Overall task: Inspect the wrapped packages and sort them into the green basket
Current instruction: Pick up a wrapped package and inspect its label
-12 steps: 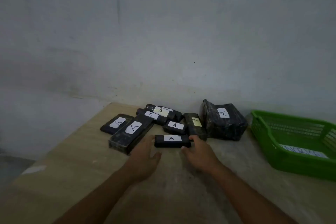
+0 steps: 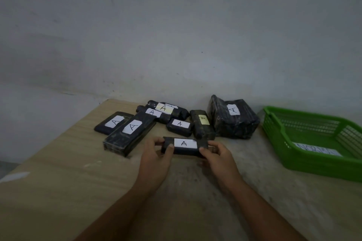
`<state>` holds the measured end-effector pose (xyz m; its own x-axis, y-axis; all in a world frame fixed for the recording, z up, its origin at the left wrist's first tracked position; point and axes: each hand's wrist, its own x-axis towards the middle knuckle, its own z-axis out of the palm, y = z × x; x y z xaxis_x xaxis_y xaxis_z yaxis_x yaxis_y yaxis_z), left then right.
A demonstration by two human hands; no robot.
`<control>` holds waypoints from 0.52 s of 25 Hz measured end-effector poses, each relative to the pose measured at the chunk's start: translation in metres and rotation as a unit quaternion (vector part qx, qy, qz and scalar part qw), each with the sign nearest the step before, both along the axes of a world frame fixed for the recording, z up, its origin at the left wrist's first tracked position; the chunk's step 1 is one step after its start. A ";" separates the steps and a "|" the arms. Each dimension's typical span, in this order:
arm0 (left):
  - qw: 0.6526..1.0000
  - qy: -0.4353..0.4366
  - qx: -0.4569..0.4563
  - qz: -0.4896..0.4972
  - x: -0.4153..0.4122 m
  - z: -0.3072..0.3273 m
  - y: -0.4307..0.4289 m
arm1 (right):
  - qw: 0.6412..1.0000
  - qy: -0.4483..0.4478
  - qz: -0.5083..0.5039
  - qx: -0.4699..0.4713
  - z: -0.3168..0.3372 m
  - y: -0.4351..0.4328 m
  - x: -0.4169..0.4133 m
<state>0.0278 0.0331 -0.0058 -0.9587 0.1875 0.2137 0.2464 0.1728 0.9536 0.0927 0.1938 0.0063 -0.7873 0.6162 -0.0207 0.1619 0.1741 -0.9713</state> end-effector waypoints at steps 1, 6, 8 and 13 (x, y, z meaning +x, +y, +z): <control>1.000 -0.023 0.017 -0.006 0.008 0.001 0.001 | 0.999 0.012 0.013 -0.040 -0.003 0.006 0.013; 0.983 -0.123 0.026 -0.132 0.043 -0.001 0.026 | 0.987 0.087 0.022 -0.135 -0.016 0.036 0.069; 0.978 -0.113 0.031 -0.174 0.053 -0.001 0.036 | 0.986 0.102 0.032 -0.128 -0.019 0.042 0.081; 0.965 -0.108 0.085 -0.225 0.055 -0.001 0.034 | 0.987 0.100 0.087 -0.094 -0.022 0.047 0.086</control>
<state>0.0826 0.0669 -0.0064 -0.8142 0.5749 0.0813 0.0516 -0.0678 0.9964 0.1784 0.2408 -0.0158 -0.8805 0.4719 0.0458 -0.0536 -0.0031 -0.9986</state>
